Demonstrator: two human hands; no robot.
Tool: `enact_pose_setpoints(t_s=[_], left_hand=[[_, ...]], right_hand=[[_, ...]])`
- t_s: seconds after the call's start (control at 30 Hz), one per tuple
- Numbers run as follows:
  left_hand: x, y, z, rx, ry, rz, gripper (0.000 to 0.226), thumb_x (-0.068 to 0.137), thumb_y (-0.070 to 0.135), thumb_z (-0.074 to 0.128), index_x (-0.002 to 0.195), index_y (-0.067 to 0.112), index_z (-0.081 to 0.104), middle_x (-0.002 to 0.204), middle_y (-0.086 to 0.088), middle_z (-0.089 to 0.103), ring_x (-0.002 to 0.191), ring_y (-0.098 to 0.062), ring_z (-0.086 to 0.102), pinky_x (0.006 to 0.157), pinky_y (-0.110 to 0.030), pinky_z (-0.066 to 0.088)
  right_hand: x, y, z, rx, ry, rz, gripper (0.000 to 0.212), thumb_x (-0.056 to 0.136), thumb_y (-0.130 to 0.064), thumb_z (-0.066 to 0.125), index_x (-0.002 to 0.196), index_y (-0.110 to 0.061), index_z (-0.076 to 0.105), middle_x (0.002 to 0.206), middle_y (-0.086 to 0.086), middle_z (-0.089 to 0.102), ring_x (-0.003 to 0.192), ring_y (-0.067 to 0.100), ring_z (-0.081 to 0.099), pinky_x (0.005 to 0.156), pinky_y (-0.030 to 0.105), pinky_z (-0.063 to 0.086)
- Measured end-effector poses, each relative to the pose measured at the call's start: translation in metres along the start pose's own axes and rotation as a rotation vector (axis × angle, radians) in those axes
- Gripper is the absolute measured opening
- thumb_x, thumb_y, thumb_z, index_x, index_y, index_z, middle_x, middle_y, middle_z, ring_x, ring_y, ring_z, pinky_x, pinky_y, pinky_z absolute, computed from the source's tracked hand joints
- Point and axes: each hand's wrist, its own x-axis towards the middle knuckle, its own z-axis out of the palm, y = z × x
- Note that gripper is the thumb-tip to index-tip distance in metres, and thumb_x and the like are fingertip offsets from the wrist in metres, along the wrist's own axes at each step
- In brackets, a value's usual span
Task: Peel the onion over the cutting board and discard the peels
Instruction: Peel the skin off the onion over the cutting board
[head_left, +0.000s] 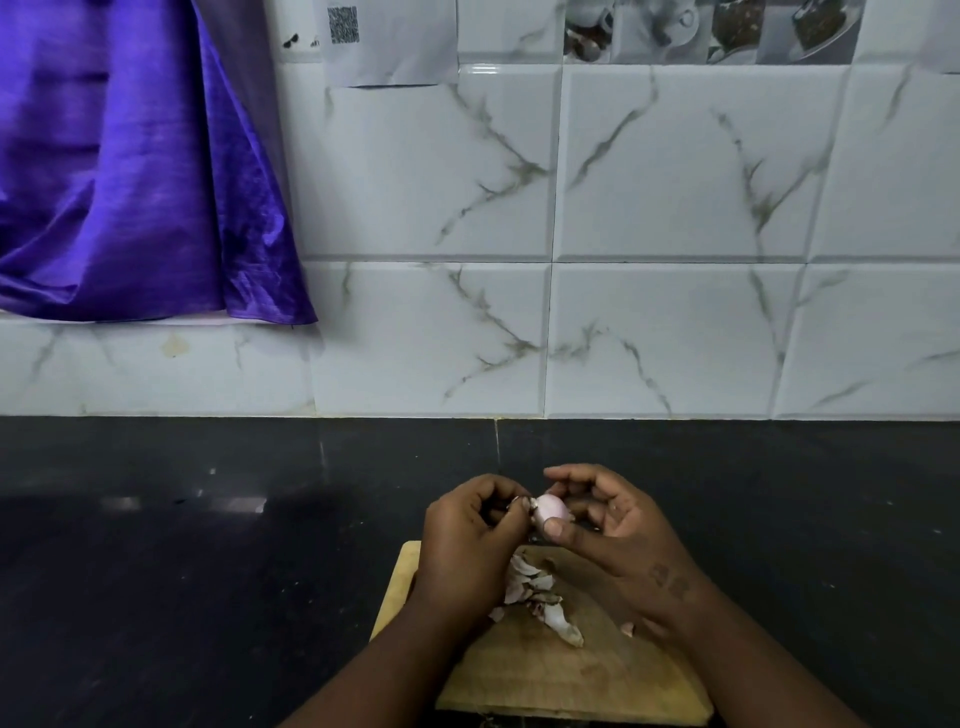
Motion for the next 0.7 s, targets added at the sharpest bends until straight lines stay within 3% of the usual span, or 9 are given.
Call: enact_pose_setpoints(t_s=[0.1,0.27,0.53,0.7], left_hand=[[0.002,-0.003,0.0,-0.081,-0.007,-0.045,0.022,0.1,0.007,0.069,0.086,0.02,0.08,0.082,-0.005,0.08,0.08,-0.026,0.078,0.073,-0.041,0.065],[0.0,-0.001,0.002,0.024,-0.055,0.056,0.023,0.102,0.009,0.069,0.11,0.027,0.081,0.102,0.011,0.082,0.099,-0.006,0.077,0.09,-0.036,0.065],[0.002,-0.002,-0.002,0.337,-0.044,0.191,0.026,0.098,0.008,0.071,0.106,0.029,0.084,0.095,0.016,0.08,0.091,0.0,0.074,0.081,-0.031,0.064],[-0.001,0.006,-0.003,0.457,-0.039,0.248,0.021,0.1,0.018,0.069,0.11,0.032,0.082,0.098,0.014,0.08,0.091,0.0,0.071,0.082,-0.026,0.061]], right_hand=[[0.001,0.002,0.0,0.002,-0.002,0.03,0.045,0.077,-0.011,0.086,0.12,-0.019,0.075,0.116,0.006,0.077,0.108,0.021,0.076,0.092,0.037,0.063],[0.003,0.003,-0.003,-0.061,0.039,0.036,0.036,0.078,-0.013,0.087,0.113,-0.017,0.077,0.113,0.002,0.08,0.108,0.02,0.077,0.094,0.04,0.063],[0.003,0.004,-0.003,-0.128,0.008,0.029,0.039,0.074,-0.014,0.09,0.111,-0.015,0.078,0.109,0.003,0.081,0.103,0.018,0.078,0.09,0.036,0.064],[0.004,0.005,-0.003,-0.16,0.002,0.016,0.034,0.077,-0.01,0.09,0.108,-0.016,0.078,0.106,0.002,0.082,0.101,0.018,0.078,0.088,0.035,0.064]])
